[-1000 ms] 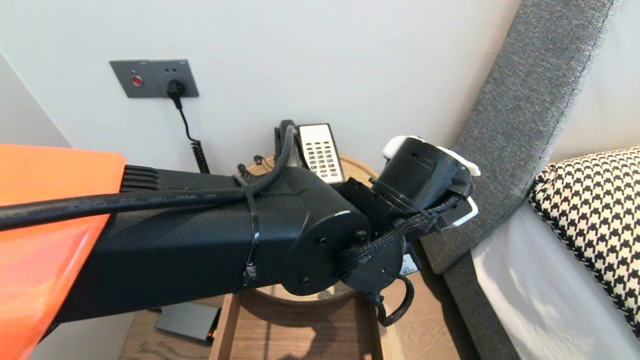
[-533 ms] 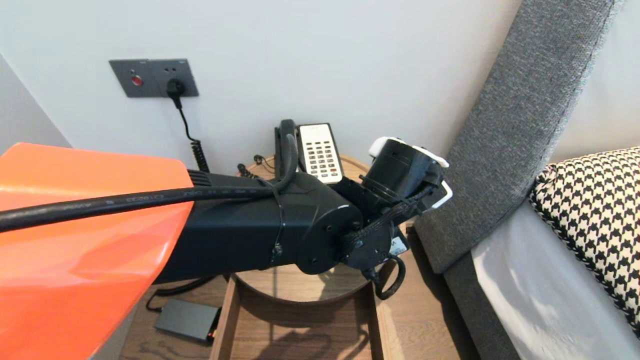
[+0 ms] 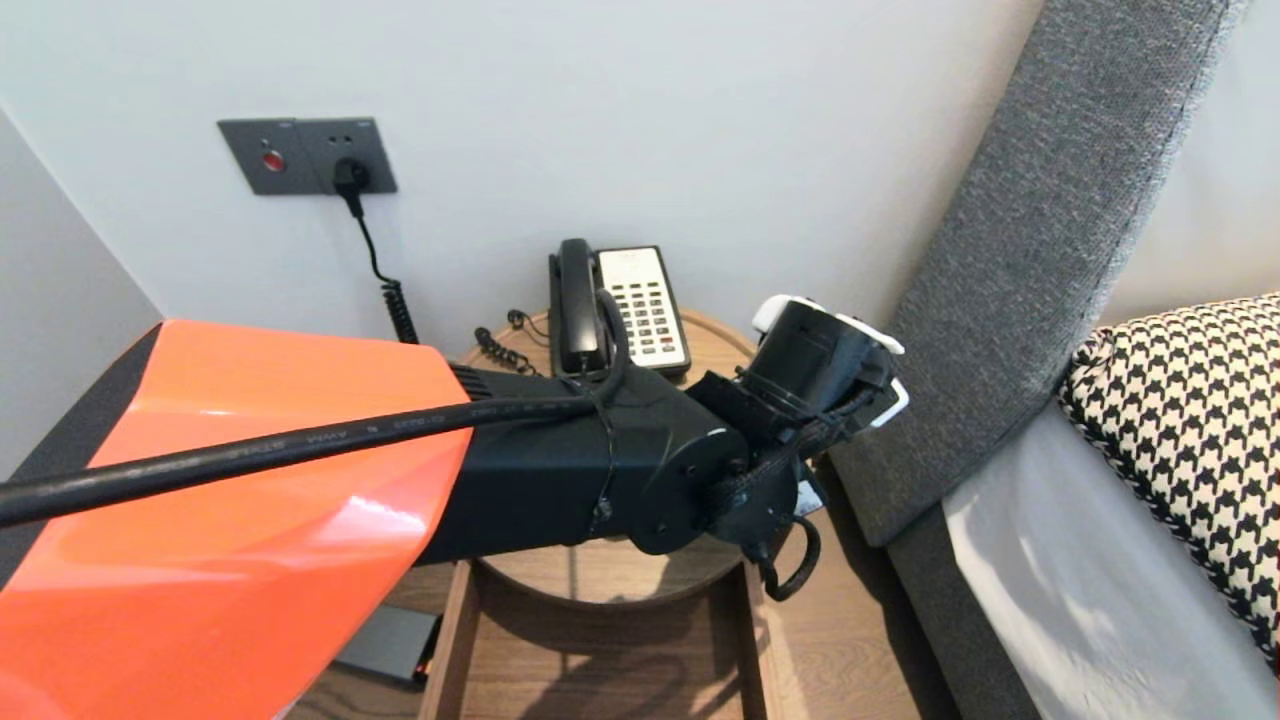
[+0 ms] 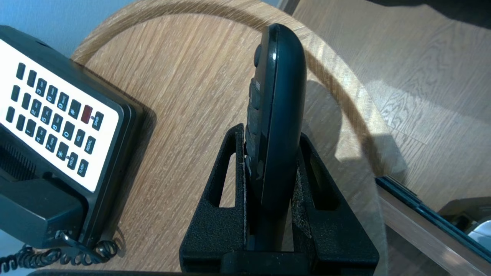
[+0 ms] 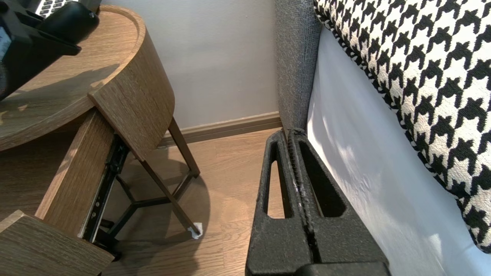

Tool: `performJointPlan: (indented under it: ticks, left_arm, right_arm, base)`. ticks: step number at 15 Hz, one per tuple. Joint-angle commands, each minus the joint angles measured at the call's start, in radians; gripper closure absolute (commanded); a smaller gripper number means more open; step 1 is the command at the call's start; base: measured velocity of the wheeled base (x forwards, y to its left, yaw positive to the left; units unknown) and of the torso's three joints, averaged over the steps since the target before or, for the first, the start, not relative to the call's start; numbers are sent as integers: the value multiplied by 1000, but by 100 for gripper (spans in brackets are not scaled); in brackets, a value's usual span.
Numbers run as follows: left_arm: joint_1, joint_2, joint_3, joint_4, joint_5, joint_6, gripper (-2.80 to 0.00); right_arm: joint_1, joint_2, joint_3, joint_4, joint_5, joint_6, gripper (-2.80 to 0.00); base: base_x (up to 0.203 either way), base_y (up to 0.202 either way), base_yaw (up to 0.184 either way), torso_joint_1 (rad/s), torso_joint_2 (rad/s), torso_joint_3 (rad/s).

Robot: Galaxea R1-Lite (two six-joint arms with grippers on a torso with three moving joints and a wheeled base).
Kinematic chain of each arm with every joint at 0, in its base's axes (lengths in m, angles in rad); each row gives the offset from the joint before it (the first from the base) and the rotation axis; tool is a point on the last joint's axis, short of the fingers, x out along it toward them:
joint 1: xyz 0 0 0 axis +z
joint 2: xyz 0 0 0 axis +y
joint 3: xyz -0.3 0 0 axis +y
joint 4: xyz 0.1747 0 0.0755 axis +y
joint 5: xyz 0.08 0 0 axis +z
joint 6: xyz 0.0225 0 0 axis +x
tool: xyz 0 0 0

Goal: Take the remote control out of the drawer one by one and place them on the table

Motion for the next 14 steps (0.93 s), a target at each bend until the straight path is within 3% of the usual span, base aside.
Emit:
performJointPlan:
  ticks: [1, 14]
  left_arm:
    - [18, 13, -8, 1, 4, 4, 0]
    - [54, 70, -115, 144, 5, -12, 0]
  right_arm:
    - [1, 1, 26, 0, 0, 0, 0]
    - [0, 1, 26, 0, -2, -1, 0]
  base:
    - [0, 0, 0, 0, 0, 0]
    - [0, 0, 0, 0, 0, 0]
